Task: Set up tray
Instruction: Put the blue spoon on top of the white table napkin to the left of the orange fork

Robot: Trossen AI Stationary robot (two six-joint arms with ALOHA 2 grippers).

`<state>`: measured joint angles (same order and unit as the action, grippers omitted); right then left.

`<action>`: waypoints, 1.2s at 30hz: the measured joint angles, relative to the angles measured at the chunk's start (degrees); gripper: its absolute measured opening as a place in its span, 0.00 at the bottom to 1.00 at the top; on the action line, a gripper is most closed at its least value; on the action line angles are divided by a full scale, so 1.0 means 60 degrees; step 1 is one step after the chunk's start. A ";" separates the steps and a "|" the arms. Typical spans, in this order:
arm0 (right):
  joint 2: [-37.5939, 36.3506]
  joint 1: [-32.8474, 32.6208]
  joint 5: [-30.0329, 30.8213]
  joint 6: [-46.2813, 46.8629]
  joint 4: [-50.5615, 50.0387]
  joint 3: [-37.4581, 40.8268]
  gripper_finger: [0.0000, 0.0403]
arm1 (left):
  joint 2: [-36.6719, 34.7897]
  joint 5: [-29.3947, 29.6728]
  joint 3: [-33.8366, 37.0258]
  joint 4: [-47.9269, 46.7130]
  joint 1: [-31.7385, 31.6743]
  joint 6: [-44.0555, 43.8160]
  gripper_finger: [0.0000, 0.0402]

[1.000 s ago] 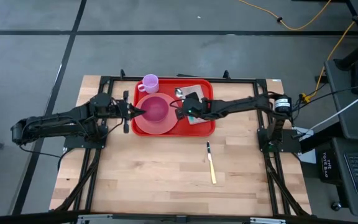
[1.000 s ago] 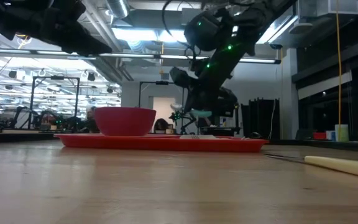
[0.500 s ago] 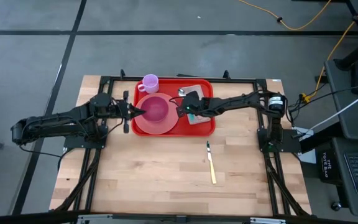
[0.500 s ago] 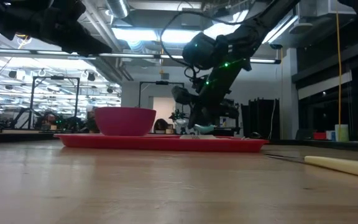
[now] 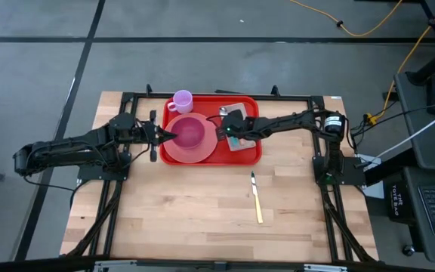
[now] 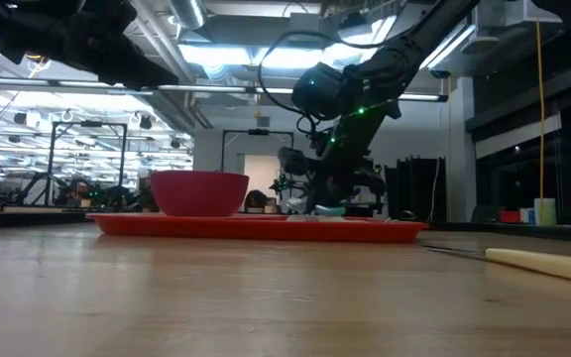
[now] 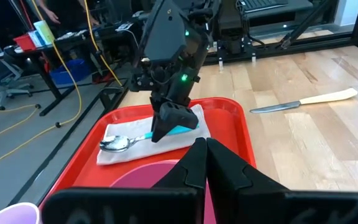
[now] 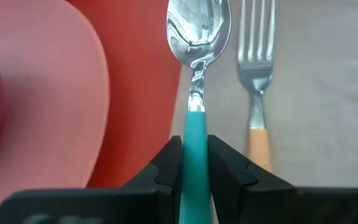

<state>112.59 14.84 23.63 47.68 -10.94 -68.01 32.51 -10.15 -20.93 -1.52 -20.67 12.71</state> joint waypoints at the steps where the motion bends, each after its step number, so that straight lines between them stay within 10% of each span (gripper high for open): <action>1: 0.0032 -0.0001 -0.0005 -0.0004 0.0046 0.0000 0.15 | 0.0000 0.0000 0.0000 0.0000 0.0000 0.0000 0.00; 30: 0.0428 0.0010 -0.0043 -0.0022 0.0308 -0.0007 0.15 | 0.0000 0.0000 0.0000 -0.0002 -0.0002 -0.0015 0.00; 36: 0.0428 0.0043 0.0184 -0.0011 0.0307 -0.0007 0.28 | 0.0000 0.0000 0.0002 0.0000 -0.0002 -0.0022 0.00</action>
<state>115.15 15.09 24.73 47.62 -9.10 -68.05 32.51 -10.15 -20.92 -1.52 -20.68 12.58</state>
